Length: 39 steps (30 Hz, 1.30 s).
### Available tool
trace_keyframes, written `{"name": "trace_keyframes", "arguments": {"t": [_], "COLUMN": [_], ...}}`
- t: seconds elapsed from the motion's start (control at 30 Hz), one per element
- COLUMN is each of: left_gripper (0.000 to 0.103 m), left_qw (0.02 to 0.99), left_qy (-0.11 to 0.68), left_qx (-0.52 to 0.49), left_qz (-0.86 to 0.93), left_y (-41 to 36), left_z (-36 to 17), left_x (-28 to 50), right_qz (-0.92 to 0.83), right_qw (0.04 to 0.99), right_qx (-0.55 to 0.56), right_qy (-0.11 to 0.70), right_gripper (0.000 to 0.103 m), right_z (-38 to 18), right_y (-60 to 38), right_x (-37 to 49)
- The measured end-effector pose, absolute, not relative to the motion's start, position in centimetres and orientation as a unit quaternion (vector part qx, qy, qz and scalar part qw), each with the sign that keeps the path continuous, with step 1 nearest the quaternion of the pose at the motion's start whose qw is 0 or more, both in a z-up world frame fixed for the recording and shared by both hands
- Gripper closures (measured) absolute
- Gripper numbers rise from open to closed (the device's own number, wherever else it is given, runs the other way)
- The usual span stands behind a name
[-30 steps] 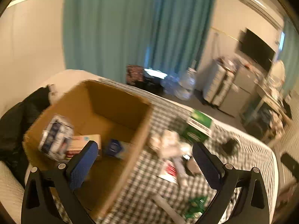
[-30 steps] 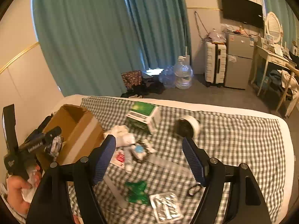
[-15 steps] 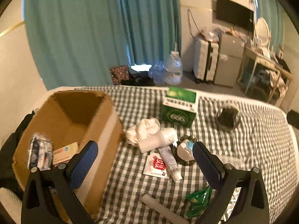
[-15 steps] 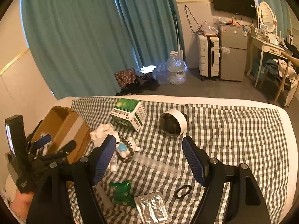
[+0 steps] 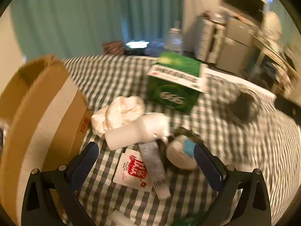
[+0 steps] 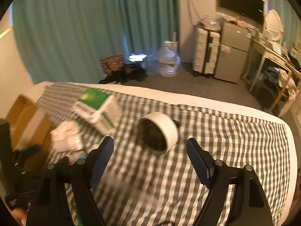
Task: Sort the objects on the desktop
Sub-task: 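Reach left tool to the white plastic bottle while right tool grasps the white tape roll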
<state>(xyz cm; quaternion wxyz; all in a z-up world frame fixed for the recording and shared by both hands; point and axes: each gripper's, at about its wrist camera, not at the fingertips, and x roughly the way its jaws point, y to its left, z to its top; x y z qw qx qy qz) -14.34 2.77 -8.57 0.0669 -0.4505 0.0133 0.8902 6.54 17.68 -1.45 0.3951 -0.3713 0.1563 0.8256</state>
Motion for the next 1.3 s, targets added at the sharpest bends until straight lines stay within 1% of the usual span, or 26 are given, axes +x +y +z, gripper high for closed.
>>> {"name": "trace_keyframes", "arguments": {"t": [0.03,0.07,0.2,0.33,0.4,0.53,0.63,0.7,0.8,1.0,1.03,1.07,1.1,1.13,1.23,1.3], "left_gripper": [0.0,0.0,0.0,0.0,0.0,0.0,0.0,0.0,0.0,0.0,0.0,0.0,0.0,0.0,0.001,0.001], "left_qw": [0.06,0.05,0.024,0.024,0.019,0.009,0.001,-0.002,-0.007,-0.005,-0.003,0.0,0.003,0.007,0.013,0.015], "left_qy": [0.0,-0.011,-0.031,-0.034,-0.042,-0.063,-0.062,-0.06,-0.061,-0.067,-0.072,-0.078,-0.085,-0.096,-0.115,-0.11], "left_qx": [-0.455,-0.461,-0.474,-0.48,-0.48,-0.48,-0.474,-0.473,-0.474,-0.475,-0.476,-0.477,-0.48,-0.485,-0.492,-0.495], "left_qz": [0.888,0.886,0.88,0.876,0.876,0.875,0.878,0.879,0.878,0.877,0.877,0.875,0.873,0.869,0.863,0.862], "left_y": [2.6,2.5,2.2,2.4,2.3,2.0,2.1,2.3,2.5,2.4,2.3,2.1,1.8,1.5,0.8,0.6], "left_z": [-8.9,-9.2,-10.7,-12.2,-12.5,-13.4,-13.4,-13.4,-13.3,-13.4,-13.5,-13.5,-13.6,-13.6,-13.6,-13.6], "left_x": [-14.8,-15.1,-16.5,-17.3,-17.7,-18.3,-18.3,-18.4,-18.5,-19.0,-19.0,-18.9,-18.9,-18.9,-18.6,-18.4], "right_qz": [0.822,0.818,0.804,0.791,0.784,0.764,0.752,0.744,0.73,0.734,0.738,0.743,0.749,0.756,0.758,0.76], "right_qw": [0.403,0.411,0.423,0.447,0.453,0.497,0.506,0.507,0.521,0.498,0.491,0.483,0.474,0.461,0.448,0.438], "right_qx": [-0.365,-0.358,-0.34,-0.333,-0.332,-0.315,-0.316,-0.315,-0.326,-0.321,-0.321,-0.32,-0.317,-0.318,-0.332,-0.333], "right_qy": [0.167,0.183,0.245,0.253,0.264,0.266,0.282,0.3,0.3,0.332,0.334,0.335,0.337,0.339,0.339,0.347], "right_gripper": [0.02,0.015,0.012,0.01,0.005,0.003,0.002,0.002,0.002,0.002,0.003,0.008,0.016,0.019,0.019,0.019], "right_z": [-1.9,-2.5,-4.5,-5.6,-6.0,-6.1,-6.6,-6.9,-7.6,-8.7,-8.6,-8.5,-8.3,-8.1,-7.6,-7.5], "right_y": [18.2,18.9,21.2,21.7,22.1,22.6,23.2,23.7,24.1,24.7,24.4,24.2,23.9,23.4,22.5,22.0], "right_x": [6.6,6.7,6.4,5.2,4.6,4.3,4.2,4.1,3.6,4.1,4.4,4.6,4.8,5.1,6.2,7.6]}}
